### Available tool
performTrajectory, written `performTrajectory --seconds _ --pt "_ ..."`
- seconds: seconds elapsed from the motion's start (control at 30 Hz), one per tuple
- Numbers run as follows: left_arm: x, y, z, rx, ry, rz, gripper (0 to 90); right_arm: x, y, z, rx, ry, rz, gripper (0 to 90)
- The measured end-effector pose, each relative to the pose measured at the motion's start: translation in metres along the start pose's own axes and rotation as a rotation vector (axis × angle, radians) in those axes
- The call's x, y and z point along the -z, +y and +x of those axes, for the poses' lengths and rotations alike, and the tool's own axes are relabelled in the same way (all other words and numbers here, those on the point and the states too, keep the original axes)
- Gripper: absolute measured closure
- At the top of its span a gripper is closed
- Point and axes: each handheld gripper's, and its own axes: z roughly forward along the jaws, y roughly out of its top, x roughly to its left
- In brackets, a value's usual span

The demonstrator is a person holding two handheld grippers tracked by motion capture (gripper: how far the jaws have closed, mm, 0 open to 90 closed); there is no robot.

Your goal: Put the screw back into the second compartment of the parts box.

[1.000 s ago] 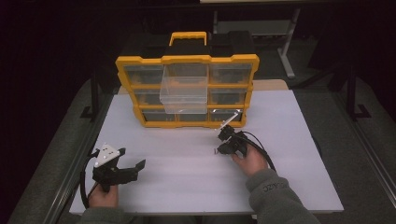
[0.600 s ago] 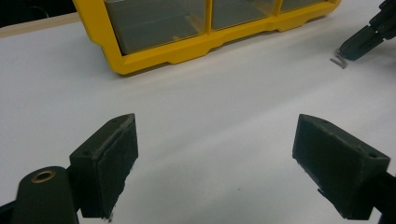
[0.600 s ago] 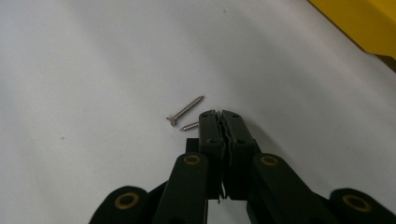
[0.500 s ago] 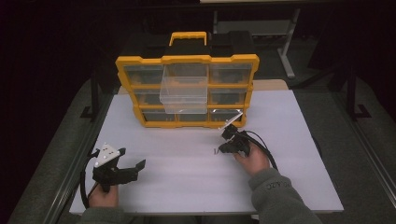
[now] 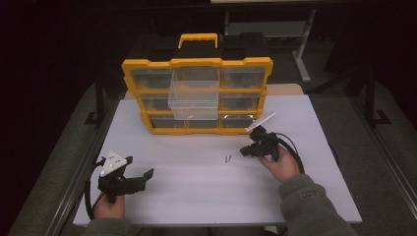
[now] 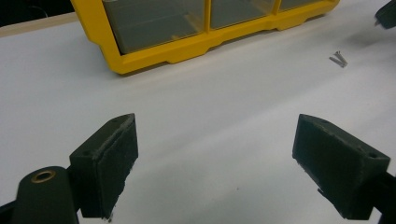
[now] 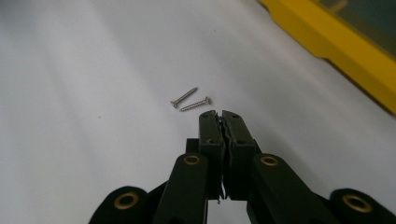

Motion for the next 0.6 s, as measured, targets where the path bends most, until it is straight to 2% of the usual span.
performTrajectory --seconds 0.13,0.37,0.4,0.5,0.57,0.6 --pt "0.0 0.0 -0.001 0.003 0.0 -0.002 13.9 0.02 -0.001 -0.005 0.026 0.034 -0.033 86.7" --pt "0.0 0.0 0.0 0.003 0.0 -0.008 13.9 0.041 0.005 -0.01 0.061 0.067 -0.052 86.7" --pt "0.0 0.0 0.0 0.005 0.001 -0.003 13.9 0.048 0.008 -0.01 0.068 0.084 -0.065 86.6" --pt "-0.001 -0.001 0.001 0.007 0.001 -0.004 13.9 0.056 0.013 -0.011 0.087 0.088 -0.068 86.6" --pt "0.0 0.0 0.001 0.006 0.004 -0.002 13.9 0.069 0.024 -0.01 0.11 0.116 -0.068 86.4" --pt "0.0 0.0 0.001 0.006 0.004 -0.002 13.9 0.073 0.027 -0.009 0.116 0.11 -0.066 86.4"
